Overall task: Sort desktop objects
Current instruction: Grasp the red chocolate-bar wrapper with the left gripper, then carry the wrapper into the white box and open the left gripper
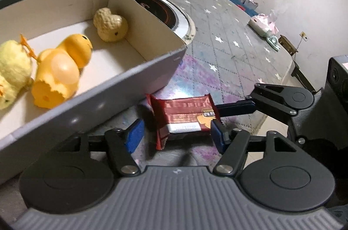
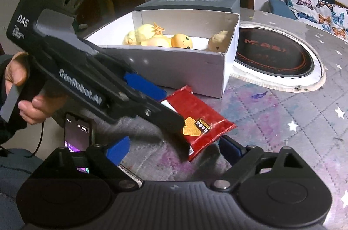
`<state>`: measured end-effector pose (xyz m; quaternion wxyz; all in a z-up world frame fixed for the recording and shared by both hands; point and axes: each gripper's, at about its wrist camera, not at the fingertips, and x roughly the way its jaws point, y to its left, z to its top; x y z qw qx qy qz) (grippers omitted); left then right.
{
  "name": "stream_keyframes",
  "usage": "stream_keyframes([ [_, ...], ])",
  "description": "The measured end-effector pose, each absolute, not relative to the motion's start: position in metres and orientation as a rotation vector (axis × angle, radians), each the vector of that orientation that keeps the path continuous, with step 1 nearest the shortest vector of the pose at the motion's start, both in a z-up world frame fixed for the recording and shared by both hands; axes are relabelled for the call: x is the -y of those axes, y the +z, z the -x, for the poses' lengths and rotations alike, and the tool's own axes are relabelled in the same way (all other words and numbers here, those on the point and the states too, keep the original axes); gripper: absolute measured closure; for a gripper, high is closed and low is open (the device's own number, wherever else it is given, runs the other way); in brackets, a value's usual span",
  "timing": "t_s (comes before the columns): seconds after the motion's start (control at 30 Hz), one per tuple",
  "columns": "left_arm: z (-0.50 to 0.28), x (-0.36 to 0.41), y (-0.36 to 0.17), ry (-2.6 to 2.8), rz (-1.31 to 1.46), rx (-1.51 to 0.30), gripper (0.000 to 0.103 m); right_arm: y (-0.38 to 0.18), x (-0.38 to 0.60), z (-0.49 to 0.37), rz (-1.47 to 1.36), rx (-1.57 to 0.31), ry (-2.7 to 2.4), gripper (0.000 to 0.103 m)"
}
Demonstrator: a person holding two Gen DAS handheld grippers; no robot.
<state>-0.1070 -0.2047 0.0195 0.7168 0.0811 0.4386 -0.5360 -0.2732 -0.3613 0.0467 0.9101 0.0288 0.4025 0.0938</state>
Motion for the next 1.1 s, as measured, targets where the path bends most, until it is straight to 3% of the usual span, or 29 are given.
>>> stream_keyframes([
  [0.07,0.108,0.206,0.019,-1.201,-0.173,-0.971,0.042,0.046,0.361,0.271,-0.064,-0.831,0.193,0.011],
  [0.47,0.11,0.2,0.026,-1.21,-0.145,-0.971,0.044,0.058,0.353,0.268,-0.063,-0.815,0.222,0.01],
  [0.8,0.114,0.178,0.069,-1.208,-0.069,-0.901,0.044,0.101,0.343,0.271,-0.018,-0.748,0.259,0.01],
  [1.1,0.078,0.158,0.098,-1.08,-0.019,-0.818,0.044,0.119,0.325,0.213,0.08,-0.659,0.344,0.009],
])
